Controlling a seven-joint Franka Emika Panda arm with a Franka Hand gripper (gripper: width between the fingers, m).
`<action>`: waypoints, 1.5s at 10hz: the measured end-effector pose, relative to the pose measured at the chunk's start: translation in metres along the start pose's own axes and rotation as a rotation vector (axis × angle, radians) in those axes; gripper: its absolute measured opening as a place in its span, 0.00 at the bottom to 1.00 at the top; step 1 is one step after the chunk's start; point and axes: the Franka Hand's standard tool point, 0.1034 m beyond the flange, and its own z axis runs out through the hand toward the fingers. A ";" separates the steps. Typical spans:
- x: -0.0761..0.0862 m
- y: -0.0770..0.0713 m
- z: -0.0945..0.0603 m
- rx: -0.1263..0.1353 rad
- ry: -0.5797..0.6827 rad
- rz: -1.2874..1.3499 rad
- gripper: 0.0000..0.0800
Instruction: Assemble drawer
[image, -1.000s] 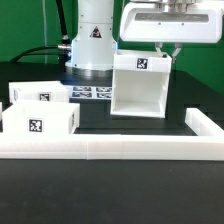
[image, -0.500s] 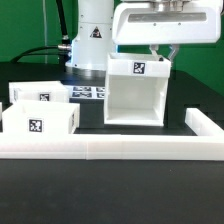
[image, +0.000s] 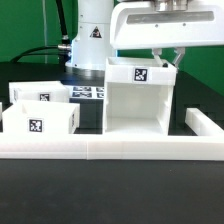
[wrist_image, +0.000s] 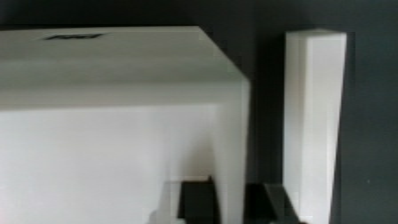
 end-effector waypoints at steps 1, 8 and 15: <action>0.007 -0.002 0.001 0.004 0.012 0.000 0.05; 0.025 -0.008 0.000 0.016 0.057 0.032 0.05; 0.034 -0.015 0.000 0.041 0.060 0.476 0.05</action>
Offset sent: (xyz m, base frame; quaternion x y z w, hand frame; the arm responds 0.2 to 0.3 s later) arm 0.0282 -0.0063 -0.0095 0.0124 0.0219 -0.0355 0.9991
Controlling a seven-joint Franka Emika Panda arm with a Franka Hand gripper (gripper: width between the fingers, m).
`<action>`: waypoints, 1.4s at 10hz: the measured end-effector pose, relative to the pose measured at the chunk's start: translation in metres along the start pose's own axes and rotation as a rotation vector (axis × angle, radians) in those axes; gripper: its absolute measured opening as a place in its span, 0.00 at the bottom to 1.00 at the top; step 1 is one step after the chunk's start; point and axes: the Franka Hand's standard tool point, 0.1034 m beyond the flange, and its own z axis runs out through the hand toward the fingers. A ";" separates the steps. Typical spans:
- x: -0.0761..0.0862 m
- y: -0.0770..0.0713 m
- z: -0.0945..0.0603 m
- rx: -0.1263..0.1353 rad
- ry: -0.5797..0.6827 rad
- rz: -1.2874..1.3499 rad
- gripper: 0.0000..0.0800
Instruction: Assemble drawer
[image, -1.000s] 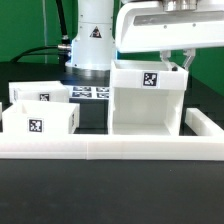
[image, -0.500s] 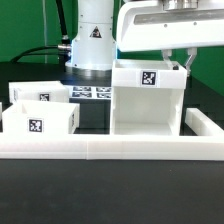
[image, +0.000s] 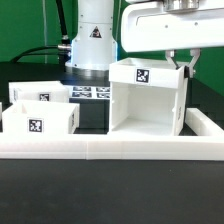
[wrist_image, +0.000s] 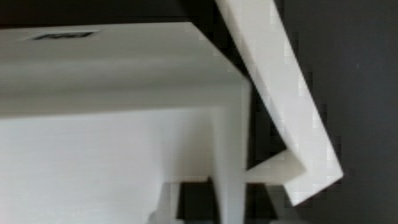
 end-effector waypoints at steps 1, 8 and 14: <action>0.001 0.000 0.000 0.003 0.001 0.027 0.05; 0.007 -0.005 -0.005 0.055 0.001 0.436 0.05; 0.013 -0.008 -0.002 0.108 -0.080 0.950 0.05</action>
Offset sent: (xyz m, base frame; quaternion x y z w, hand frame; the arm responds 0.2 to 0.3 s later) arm 0.0000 0.0000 0.0000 0.0000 0.0000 0.1938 0.9810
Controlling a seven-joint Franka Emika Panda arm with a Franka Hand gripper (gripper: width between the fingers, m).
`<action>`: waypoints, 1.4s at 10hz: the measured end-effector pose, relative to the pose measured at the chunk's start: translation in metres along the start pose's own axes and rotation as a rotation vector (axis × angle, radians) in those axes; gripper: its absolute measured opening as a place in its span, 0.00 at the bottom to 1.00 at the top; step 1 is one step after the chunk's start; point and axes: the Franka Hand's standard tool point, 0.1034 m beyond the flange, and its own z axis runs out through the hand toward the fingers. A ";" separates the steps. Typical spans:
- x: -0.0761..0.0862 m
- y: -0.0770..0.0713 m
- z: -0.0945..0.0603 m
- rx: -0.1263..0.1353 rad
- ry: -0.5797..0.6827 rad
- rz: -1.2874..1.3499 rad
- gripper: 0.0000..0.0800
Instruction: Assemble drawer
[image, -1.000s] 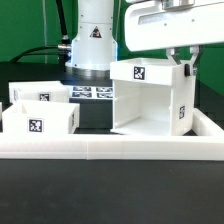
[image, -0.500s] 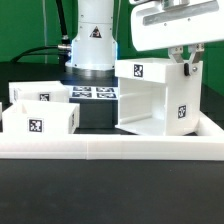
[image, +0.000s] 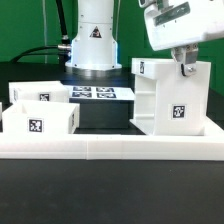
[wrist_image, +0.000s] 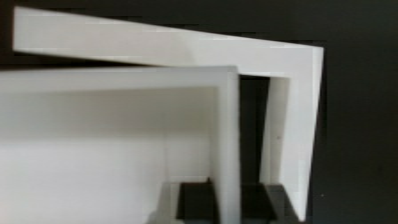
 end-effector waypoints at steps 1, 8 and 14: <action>0.001 -0.002 0.003 -0.002 -0.003 0.006 0.05; 0.004 -0.039 0.007 -0.014 -0.047 0.033 0.05; 0.002 -0.039 0.009 -0.014 -0.048 -0.053 0.65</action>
Offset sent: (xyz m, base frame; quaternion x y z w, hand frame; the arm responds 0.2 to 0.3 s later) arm 0.0348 0.0019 0.0043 -0.0244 -0.0313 0.0037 0.9992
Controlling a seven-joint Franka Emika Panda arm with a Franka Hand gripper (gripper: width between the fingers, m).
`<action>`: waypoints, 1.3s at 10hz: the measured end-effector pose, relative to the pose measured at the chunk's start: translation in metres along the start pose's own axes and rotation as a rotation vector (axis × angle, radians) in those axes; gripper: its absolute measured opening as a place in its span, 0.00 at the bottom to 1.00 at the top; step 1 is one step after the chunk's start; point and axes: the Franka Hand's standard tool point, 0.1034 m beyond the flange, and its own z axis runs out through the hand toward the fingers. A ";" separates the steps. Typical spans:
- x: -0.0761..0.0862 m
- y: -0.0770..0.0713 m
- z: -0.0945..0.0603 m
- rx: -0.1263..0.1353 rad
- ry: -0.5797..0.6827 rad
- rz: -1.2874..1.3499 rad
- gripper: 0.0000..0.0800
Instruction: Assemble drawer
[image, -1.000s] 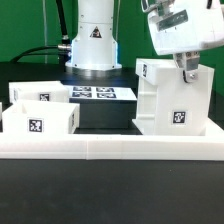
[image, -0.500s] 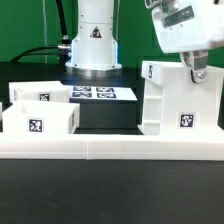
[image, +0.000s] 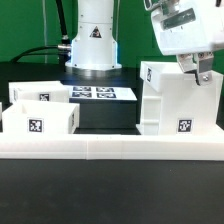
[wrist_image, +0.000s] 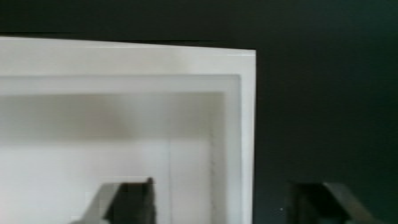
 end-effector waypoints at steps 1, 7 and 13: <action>0.000 0.000 0.000 0.001 0.001 -0.079 0.65; -0.003 0.007 -0.042 0.044 0.017 -0.428 0.81; 0.028 0.010 -0.059 -0.006 0.009 -0.972 0.81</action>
Offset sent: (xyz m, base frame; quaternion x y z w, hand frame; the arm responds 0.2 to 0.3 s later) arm -0.0032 0.0025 0.0321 0.0567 -0.0569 -0.1322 0.9880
